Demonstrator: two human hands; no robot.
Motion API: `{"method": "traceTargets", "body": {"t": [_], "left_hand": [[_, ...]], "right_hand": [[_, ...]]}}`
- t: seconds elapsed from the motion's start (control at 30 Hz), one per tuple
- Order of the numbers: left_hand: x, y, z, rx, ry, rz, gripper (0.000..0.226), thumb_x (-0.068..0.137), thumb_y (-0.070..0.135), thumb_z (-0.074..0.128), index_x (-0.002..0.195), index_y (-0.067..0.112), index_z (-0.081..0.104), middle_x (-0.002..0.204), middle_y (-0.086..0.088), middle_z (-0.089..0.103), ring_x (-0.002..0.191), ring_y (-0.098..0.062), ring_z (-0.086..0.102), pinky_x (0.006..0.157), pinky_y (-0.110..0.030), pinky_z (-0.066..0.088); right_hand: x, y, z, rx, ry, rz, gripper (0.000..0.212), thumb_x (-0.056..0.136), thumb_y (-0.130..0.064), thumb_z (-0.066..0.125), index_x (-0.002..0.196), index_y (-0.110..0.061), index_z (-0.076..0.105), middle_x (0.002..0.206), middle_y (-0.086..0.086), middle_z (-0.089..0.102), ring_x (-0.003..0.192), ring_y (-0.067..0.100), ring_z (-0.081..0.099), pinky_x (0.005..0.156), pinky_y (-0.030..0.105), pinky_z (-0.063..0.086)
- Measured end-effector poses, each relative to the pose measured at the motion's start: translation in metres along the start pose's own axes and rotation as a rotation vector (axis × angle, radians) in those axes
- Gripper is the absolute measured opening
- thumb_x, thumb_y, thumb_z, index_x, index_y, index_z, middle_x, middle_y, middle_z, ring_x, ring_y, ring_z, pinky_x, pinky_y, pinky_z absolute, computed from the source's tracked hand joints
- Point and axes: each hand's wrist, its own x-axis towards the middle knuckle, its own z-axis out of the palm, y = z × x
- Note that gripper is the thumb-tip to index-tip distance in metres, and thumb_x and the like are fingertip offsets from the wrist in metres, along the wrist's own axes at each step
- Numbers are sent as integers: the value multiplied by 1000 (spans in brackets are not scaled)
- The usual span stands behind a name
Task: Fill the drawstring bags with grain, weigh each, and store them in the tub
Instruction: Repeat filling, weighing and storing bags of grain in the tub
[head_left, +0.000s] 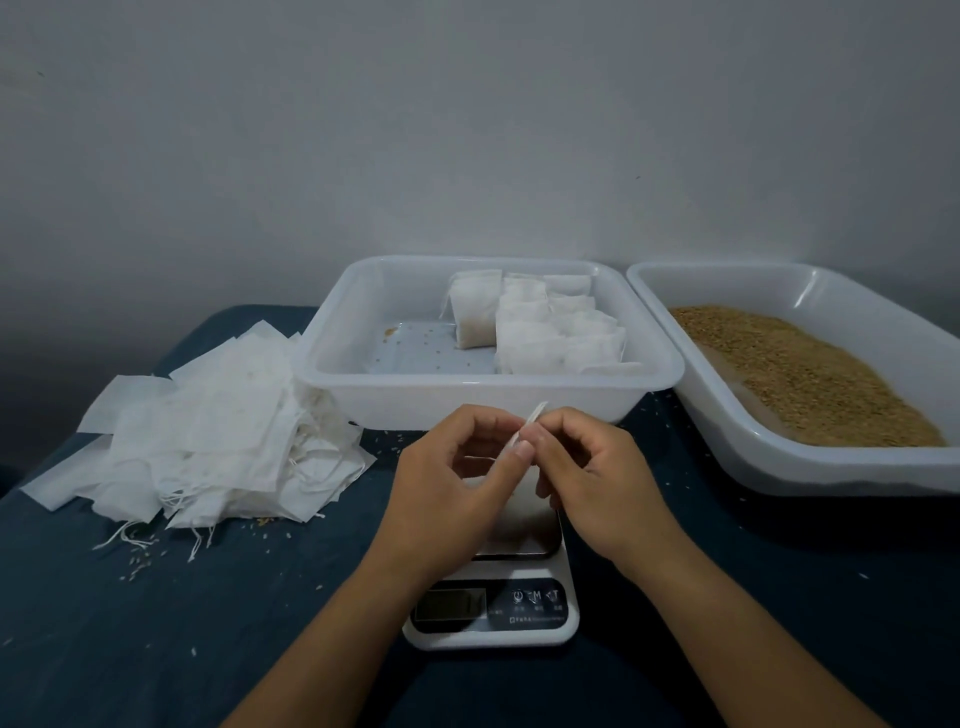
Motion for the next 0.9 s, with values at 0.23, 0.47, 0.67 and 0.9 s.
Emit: {"method": "traceTargets", "body": {"t": [0.23,0.47,0.67,0.9], "left_hand": [[2,-3,-1,48,120,25,12,96,21,72,96,33,74,90,12,77,87,-12,75,76,-17,56],[6,-3,-7,222,405,148,19,88,6,77,93,24,74,83,17,73,80,-4,72,72,-9,52],[5,-3,-10,348,409,261,16,85,1,79,92,15,74,83,13,73,78,-6,72,72,-13,53],[3,2,-9,197,297,246,16,88,3,78,94,18,74,81,15,74,76,-7,74,70,-13,54]], "right_hand": [[-2,-1,2,-56,33,-49,18,103,-30,64,87,-29,72,76,-6,69,65,11,66,59,16,49],[-5,0,4,-243,50,-45,21,96,-30,72,75,-29,70,68,-17,67,63,2,62,59,11,44],[-8,-4,0,-463,124,-490,19,89,-24,82,103,-20,70,99,-16,64,59,10,56,60,16,47],[-3,2,-4,-639,-17,-577,20,91,-21,78,110,-18,71,109,-12,72,59,5,58,56,33,56]]}}
